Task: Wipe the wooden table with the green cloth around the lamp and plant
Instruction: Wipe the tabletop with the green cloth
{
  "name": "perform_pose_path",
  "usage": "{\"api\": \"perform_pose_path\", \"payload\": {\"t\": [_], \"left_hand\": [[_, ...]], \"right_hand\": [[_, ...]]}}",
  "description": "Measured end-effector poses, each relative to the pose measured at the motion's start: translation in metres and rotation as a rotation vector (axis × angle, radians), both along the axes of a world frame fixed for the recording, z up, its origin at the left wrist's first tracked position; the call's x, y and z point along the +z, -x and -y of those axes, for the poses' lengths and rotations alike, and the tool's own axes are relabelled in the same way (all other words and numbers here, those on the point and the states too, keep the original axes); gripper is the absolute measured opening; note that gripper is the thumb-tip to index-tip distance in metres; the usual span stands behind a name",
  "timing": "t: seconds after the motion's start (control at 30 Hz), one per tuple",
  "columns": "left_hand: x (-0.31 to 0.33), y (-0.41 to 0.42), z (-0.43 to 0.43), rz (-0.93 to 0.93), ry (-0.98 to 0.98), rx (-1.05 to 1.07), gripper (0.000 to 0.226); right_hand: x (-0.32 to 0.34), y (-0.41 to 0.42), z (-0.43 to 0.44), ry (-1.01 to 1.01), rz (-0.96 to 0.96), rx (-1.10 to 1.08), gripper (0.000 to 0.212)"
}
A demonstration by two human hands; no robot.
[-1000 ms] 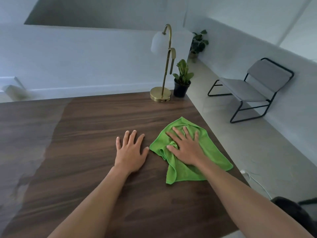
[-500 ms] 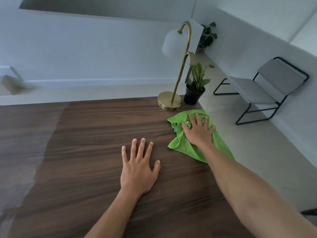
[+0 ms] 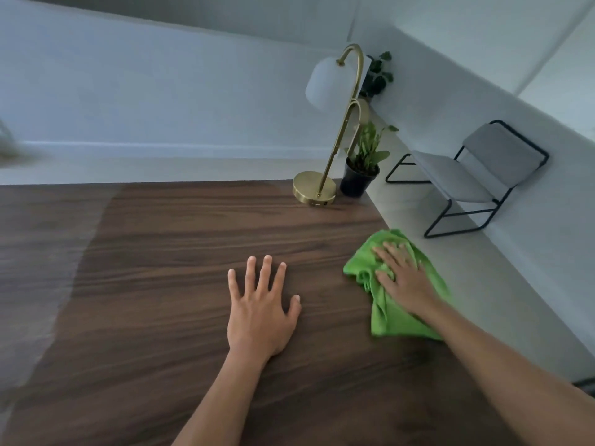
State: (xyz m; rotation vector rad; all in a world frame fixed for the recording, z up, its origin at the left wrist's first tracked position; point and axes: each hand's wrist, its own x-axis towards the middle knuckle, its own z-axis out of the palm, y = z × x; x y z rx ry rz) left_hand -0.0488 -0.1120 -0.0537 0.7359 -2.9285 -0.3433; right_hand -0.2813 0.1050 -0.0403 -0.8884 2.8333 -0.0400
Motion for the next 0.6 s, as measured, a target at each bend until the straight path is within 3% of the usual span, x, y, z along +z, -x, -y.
{"api": "perform_pose_path", "payload": {"t": [0.1, 0.17, 0.3, 0.37, 0.47, 0.6], "left_hand": [[0.001, -0.002, -0.001, -0.021, 0.004, 0.01, 0.07], [0.003, -0.003, -0.001, -0.047, -0.021, 0.013, 0.068], [0.008, -0.008, 0.01, -0.24, -0.225, 0.07, 0.06], [0.009, -0.018, 0.03, -0.278, -0.218, 0.075, 0.053], [0.007, -0.039, 0.071, -0.176, -0.041, 0.058, 0.053], [0.003, -0.063, 0.127, -0.017, -0.009, 0.113, 0.065]], "right_hand": [[0.001, 0.018, 0.063, 0.009, 0.048, -0.229, 0.064], [0.002, 0.0, 0.093, -0.002, 0.057, -0.231, 0.063], [-0.002, -0.079, 0.102, -0.021, 0.015, 0.149, 0.065], [-0.001, -0.121, 0.088, 0.013, 0.018, 0.326, 0.063], [0.001, -0.143, 0.074, 0.009, 0.053, 0.434, 0.059], [0.004, -0.144, 0.113, -0.012, 0.052, 0.437, 0.064]]}}
